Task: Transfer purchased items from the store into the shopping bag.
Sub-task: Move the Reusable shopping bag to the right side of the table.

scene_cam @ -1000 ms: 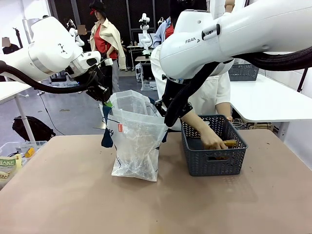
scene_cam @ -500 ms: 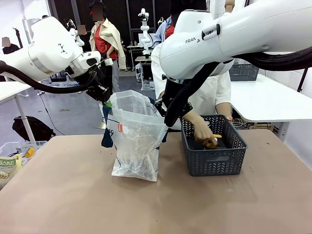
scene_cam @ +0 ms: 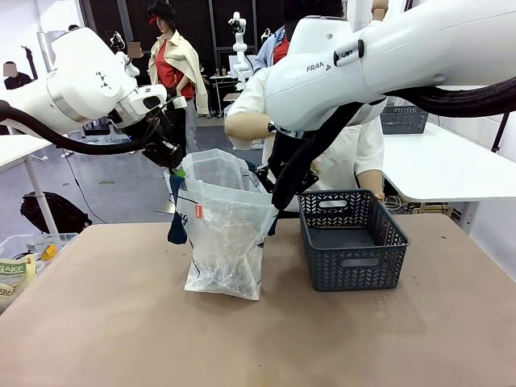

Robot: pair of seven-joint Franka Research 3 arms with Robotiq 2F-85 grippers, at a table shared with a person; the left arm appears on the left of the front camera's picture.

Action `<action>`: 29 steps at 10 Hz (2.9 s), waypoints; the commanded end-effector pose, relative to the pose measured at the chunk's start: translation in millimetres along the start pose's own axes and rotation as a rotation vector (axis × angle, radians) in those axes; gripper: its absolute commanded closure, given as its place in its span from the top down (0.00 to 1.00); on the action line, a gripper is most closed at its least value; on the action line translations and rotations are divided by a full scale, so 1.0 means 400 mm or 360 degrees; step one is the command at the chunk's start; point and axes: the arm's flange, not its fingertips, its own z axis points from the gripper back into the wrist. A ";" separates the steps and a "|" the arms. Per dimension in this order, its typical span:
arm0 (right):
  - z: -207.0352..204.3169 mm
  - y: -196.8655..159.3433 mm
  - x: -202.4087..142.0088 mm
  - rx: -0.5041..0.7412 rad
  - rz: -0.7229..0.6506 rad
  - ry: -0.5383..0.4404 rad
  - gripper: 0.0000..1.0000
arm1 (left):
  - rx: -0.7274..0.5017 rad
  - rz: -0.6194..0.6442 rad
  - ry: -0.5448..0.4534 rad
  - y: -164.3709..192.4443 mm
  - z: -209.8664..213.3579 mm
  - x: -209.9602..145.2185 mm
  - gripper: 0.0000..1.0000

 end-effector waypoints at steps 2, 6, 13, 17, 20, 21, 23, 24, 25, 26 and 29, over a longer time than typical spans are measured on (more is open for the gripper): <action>-0.001 -0.001 -0.001 -0.0002 0.0000 0.0001 0.00 | 0.0007 -0.0002 0.0003 0.002 0.000 0.000 0.00; -0.001 -0.001 -0.001 -0.0002 0.0000 0.0001 0.00 | 0.0007 -0.0002 0.0003 0.002 0.000 0.000 0.00; -0.001 -0.001 -0.001 -0.0002 0.0000 0.0001 0.00 | 0.0007 -0.0002 0.0003 0.002 0.000 0.000 0.00; -0.001 -0.001 -0.001 -0.0002 0.0000 0.0001 0.00 | 0.0007 -0.0002 0.0003 0.002 0.000 0.000 0.00; -0.001 -0.001 -0.001 -0.0002 0.0000 0.0001 0.00 | 0.0007 -0.0002 0.0003 0.002 0.000 0.000 0.00; -0.001 -0.001 -0.001 -0.0002 0.0000 0.0001 0.00 | 0.0007 -0.0002 0.0003 0.002 0.000 0.000 0.00; -0.001 -0.001 -0.001 -0.0002 0.0000 0.0001 0.00 | 0.0007 -0.0002 0.0003 0.002 0.000 0.000 0.00; -0.001 -0.001 -0.001 -0.0002 0.0000 0.0001 0.00 | 0.0007 -0.0002 0.0003 0.002 0.000 0.000 0.00; -0.001 -0.001 -0.001 -0.0002 0.0000 0.0001 0.00 | 0.0007 -0.0002 0.0003 0.002 0.000 0.000 0.00; -0.001 -0.001 -0.001 -0.0002 0.0000 0.0001 0.00 | 0.0007 -0.0002 0.0003 0.002 0.000 0.000 0.00; -0.001 -0.001 -0.001 -0.0002 0.0000 0.0001 0.00 | 0.0007 -0.0002 0.0003 0.002 0.000 0.000 0.00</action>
